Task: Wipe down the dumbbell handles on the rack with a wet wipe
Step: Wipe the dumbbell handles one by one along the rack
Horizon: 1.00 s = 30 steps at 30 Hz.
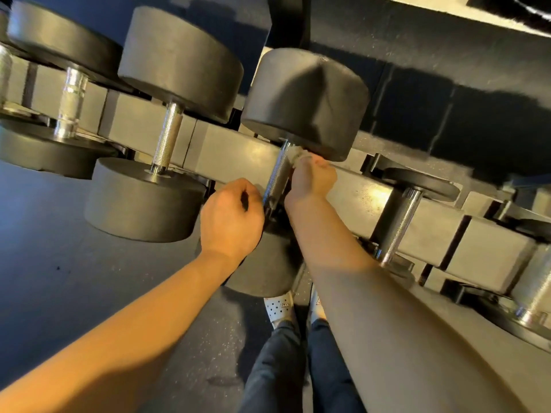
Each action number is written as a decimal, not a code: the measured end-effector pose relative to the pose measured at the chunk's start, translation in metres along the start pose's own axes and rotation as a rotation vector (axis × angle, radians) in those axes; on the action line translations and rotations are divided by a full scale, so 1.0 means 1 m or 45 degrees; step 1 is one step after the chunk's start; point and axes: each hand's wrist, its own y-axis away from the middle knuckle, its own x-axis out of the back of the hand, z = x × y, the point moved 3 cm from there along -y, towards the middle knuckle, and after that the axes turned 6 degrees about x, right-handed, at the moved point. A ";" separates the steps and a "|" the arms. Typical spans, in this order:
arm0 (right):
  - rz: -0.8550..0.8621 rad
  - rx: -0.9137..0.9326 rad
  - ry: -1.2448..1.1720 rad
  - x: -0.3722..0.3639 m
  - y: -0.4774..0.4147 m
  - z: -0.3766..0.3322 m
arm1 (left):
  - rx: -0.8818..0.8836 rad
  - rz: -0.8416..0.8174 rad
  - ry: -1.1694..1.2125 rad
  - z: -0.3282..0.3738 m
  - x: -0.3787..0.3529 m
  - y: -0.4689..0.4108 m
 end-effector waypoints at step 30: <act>-0.487 -0.133 0.906 0.042 0.001 0.003 | 0.003 -0.099 -0.082 -0.004 -0.003 -0.002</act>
